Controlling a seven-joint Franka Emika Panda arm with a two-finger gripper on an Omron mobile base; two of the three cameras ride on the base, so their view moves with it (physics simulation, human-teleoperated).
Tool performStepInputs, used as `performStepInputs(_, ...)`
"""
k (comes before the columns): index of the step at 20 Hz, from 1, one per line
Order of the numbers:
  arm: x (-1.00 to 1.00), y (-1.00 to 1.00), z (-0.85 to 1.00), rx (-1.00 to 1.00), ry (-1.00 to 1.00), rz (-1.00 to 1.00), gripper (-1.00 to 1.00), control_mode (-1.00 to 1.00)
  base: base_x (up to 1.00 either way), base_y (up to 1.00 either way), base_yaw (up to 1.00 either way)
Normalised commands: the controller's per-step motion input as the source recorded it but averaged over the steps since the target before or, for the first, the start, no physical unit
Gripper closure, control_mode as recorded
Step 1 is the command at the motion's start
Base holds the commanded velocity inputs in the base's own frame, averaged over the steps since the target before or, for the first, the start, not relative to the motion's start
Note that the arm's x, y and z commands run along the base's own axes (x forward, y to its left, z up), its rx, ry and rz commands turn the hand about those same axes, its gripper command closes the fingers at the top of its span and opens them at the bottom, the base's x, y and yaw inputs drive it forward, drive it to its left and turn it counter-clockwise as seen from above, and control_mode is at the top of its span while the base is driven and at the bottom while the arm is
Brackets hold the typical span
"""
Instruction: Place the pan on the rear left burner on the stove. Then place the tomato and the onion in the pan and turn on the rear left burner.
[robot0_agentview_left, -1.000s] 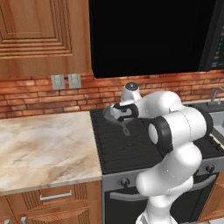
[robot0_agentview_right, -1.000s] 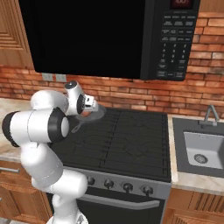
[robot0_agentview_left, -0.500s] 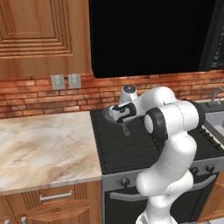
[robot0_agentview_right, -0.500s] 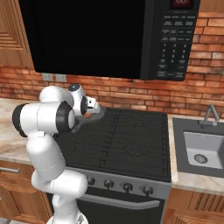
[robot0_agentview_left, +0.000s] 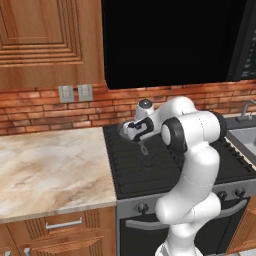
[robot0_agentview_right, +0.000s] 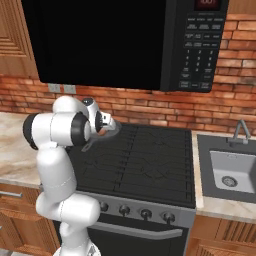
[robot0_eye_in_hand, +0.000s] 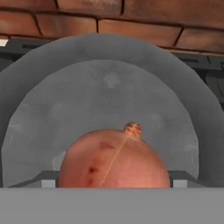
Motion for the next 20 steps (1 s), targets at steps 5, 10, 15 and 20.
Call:
performStepInputs(5, 0.03, 0.02, -0.01, 0.0, 0.0, 0.0, -1.0, -1.0, 0.0, 0.0, 0.0)
performStepInputs(10, 0.0, 0.0, 0.0, 0.0, 0.0, 0.0, -1.0, -1.0, 0.0, 0.0, 0.0)
performStepInputs(15, -0.07, 0.0, 0.04, 0.0, 0.0, -0.01, -1.0, -1.0, 0.0, 0.0, 0.0)
performStepInputs(20, -0.25, 0.0, 0.33, 0.0, -0.08, -0.02, -1.0, -1.0, 0.0, 0.0, 0.0)
